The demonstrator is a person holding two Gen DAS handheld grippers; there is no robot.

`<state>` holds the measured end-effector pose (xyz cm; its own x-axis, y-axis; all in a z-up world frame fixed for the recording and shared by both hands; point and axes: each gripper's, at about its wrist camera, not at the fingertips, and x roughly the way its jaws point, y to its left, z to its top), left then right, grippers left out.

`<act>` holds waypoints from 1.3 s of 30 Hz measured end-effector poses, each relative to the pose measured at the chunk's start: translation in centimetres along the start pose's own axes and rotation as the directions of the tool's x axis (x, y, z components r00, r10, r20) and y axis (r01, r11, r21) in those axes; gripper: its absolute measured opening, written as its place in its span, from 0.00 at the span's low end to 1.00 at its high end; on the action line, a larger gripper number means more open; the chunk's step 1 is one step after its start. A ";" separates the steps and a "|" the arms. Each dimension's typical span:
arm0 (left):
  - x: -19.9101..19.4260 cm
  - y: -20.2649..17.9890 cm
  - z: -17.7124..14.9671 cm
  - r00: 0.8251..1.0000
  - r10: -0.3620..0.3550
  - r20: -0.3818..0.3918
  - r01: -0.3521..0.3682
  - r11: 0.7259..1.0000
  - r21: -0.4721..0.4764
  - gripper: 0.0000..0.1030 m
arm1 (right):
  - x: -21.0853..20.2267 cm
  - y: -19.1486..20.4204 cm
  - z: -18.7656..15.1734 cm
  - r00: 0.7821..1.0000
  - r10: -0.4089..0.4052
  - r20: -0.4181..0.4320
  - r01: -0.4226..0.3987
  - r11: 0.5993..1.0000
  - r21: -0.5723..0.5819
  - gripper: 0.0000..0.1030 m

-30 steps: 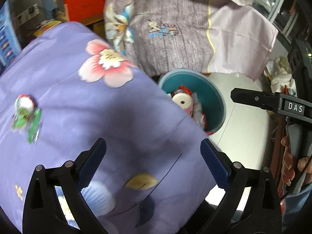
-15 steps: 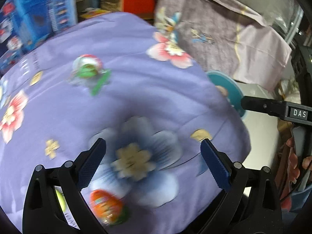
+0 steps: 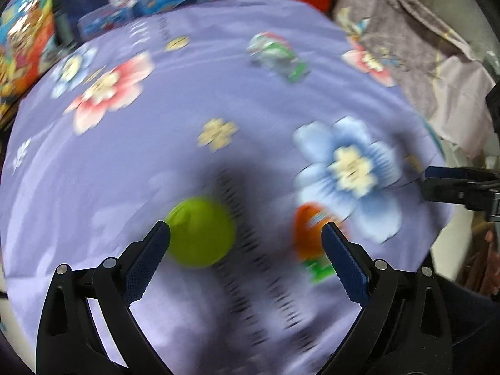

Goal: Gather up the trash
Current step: 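Move both tools back over the green lid and orange toy egg on the tablecloth, then grasp the green lid with the left tool while the right tool grasps the orange egg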

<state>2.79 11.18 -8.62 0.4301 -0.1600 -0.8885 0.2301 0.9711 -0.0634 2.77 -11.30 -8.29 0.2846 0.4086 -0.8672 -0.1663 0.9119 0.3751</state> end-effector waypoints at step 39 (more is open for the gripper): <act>2.9 3.2 -1.4 0.999 0.045 0.000 -0.045 0.998 0.045 0.78 | 3.1 2.7 1.8 0.996 -0.090 0.011 0.091 0.992 -0.085 0.41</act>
<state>3.57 14.06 -12.03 0.4400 -0.1160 -0.8904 0.2495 0.9684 -0.0029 4.88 -7.52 -9.41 0.3087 0.3251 -0.8939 -0.2191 0.9388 0.2657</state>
